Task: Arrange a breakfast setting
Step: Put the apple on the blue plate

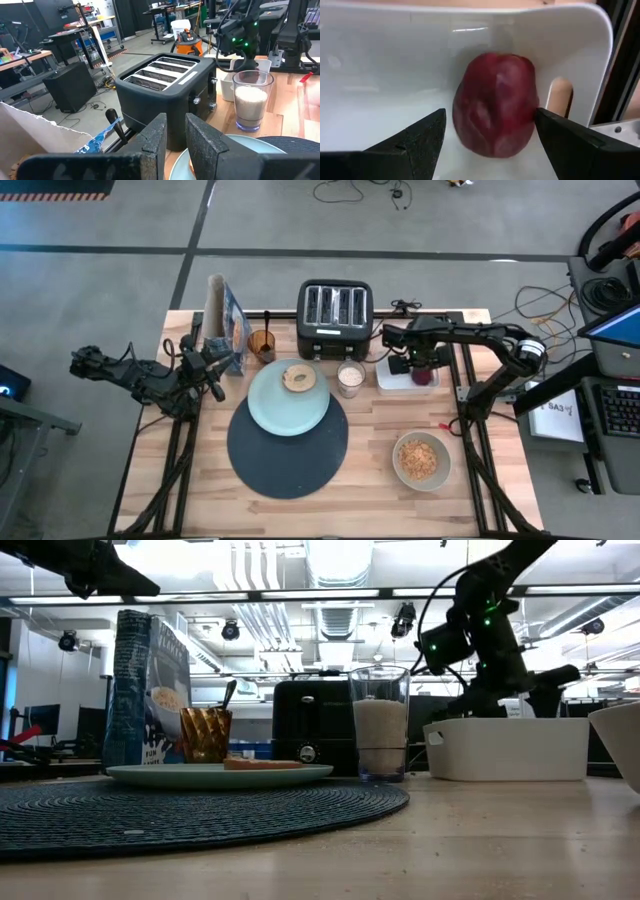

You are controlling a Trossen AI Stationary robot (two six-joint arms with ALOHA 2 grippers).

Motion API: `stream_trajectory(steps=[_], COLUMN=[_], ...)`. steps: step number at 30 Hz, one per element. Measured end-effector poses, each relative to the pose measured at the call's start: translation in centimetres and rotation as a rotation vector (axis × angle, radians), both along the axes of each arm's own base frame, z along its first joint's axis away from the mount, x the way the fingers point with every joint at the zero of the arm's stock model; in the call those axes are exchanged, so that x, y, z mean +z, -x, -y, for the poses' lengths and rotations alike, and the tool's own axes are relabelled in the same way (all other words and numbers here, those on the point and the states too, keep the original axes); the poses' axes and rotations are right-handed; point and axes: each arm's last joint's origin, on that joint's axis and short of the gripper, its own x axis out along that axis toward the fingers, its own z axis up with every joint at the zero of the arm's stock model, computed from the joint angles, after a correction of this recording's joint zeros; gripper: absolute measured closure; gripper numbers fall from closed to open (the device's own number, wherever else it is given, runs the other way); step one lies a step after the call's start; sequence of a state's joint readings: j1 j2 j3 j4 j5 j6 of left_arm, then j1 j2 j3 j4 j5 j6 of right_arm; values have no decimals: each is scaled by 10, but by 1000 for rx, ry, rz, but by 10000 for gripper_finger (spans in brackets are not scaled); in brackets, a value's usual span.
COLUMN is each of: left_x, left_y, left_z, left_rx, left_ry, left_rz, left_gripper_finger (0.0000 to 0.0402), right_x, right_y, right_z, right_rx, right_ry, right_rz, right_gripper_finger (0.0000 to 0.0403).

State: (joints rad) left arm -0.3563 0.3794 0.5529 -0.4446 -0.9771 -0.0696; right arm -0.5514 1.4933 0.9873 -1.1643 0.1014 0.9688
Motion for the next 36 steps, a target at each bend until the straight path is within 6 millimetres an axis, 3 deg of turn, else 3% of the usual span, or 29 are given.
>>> stream_trajectory(steps=[4, 12, 25, 36], left_x=[0, 0, 0, -1], left_y=[0, 0, 0, 0], left_z=[0, 0, 0, 0], left_rx=[0, 0, 0, 0], left_ry=[0, 0, -1, -3], left_rz=[0, 0, -3, -7], left_gripper_finger=[349, 349, 349, 349], right_x=[-1, 19, -14, 3], right_y=[-3, -16, -9, -22], right_z=[2, 10, 3, 12], right_rx=[28, 42, 63, 79], right_ry=[-1, 43, -2, 60], right_rz=[39, 124, 95, 170], right_gripper_finger=[118, 124, 124, 171])
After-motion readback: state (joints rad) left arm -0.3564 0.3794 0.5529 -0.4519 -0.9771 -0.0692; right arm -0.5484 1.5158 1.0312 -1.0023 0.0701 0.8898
